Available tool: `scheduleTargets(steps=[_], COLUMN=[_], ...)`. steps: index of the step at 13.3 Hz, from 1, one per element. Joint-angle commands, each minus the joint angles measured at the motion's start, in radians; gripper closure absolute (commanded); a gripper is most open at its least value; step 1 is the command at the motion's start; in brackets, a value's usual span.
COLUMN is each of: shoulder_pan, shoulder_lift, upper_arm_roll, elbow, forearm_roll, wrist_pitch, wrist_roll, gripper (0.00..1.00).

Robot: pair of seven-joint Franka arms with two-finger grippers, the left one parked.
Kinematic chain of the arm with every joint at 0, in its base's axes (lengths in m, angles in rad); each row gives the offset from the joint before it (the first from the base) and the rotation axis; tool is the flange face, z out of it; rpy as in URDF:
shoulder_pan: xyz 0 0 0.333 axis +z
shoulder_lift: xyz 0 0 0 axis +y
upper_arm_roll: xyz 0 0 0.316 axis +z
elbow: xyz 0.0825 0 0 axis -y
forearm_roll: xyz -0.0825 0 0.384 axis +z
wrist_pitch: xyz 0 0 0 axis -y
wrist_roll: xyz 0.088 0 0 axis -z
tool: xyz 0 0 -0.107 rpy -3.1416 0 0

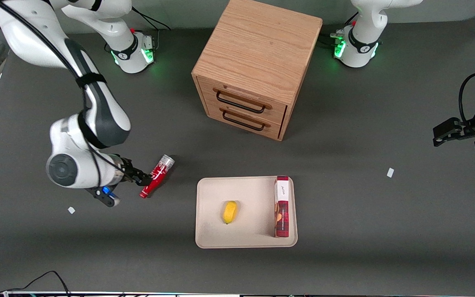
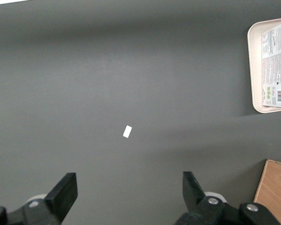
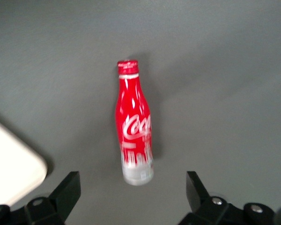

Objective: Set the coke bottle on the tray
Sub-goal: 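Move the open right gripper down to the red Coca-Cola bottle, then close the right gripper around the bottle's body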

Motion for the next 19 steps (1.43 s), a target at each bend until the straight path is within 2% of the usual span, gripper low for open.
scheduleTargets(steps=[1, 6, 7, 8, 9, 12, 14, 16, 19], shoulder_pan=[0.003, 0.001, 0.001, 0.001, 0.001, 0.0, 0.0, -0.002, -0.002], shoulder_lift=[0.004, 0.036, 0.043, 0.049, 0.052, 0.037, -0.006, -0.092, -0.158], upper_arm_roll=[0.004, 0.004, 0.004, 0.004, 0.004, 0.015, 0.024, 0.035, 0.056], elbow=[-0.124, -0.261, -0.271, -0.276, -0.275, -0.269, -0.264, -0.211, -0.018], forearm_roll=[-0.032, -0.032, -0.042, -0.062, -0.068, -0.11, -0.11, -0.11, -0.096], wrist_pitch=[0.175, 0.409, 0.434, 0.444, 0.444, 0.434, 0.412, 0.273, 0.027], wrist_roll=[0.087, 0.1, 0.1, 0.101, 0.095, 0.081, 0.055, -0.039, -0.213], gripper=[0.0, 0.0, 0.21, 0.82, 1.0, 1.0, 1.0, 1.0, 1.0])
